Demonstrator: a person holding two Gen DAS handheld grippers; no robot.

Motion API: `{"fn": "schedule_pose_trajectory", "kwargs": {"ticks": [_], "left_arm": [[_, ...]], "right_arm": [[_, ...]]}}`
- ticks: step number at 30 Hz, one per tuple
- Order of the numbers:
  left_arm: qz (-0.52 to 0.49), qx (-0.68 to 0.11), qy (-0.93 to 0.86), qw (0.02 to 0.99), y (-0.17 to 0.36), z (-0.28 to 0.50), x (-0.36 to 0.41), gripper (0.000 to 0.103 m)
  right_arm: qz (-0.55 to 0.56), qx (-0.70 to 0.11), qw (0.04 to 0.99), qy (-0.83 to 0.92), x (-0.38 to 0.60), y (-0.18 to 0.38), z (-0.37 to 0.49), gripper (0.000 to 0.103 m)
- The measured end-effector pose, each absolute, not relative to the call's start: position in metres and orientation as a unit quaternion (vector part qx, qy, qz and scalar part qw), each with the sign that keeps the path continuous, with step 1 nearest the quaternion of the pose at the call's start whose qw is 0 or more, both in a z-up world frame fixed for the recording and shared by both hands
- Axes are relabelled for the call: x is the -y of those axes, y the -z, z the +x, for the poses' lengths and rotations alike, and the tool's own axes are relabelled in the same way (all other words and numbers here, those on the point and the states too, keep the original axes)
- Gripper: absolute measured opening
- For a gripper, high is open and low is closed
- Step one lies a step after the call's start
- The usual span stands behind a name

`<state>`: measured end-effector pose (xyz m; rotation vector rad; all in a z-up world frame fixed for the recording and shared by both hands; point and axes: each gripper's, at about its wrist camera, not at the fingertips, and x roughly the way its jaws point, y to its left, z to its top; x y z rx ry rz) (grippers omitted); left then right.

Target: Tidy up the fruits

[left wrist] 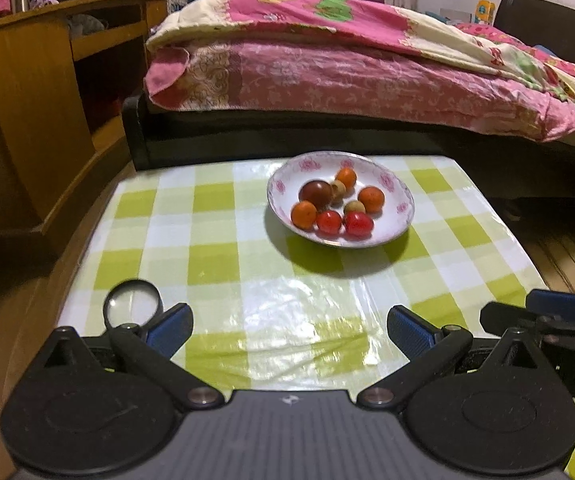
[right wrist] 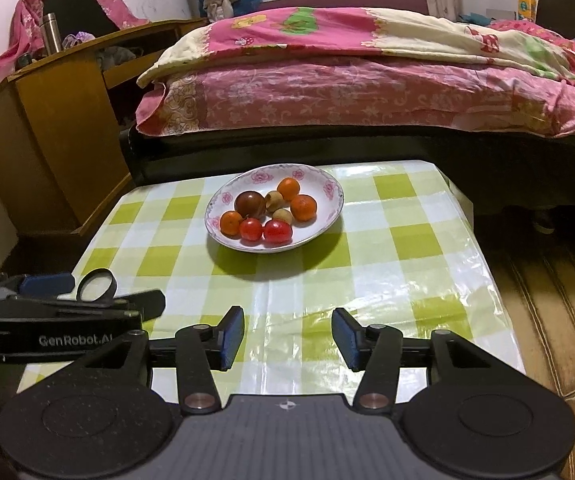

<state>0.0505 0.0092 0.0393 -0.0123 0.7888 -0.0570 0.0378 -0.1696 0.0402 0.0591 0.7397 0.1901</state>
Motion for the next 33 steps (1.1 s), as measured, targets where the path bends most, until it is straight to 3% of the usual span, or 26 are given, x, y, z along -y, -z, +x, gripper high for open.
{"fn": "schedule_pose_trajectory", "kwargs": {"ticks": [33], "left_arm": [[0.013,-0.409,0.026,0.912,-0.020,0.033,0.000,0.103]], "right_arm": [[0.024,-0.387,0.919,-0.078,0.167,-0.026,0.022,0.048]]}}
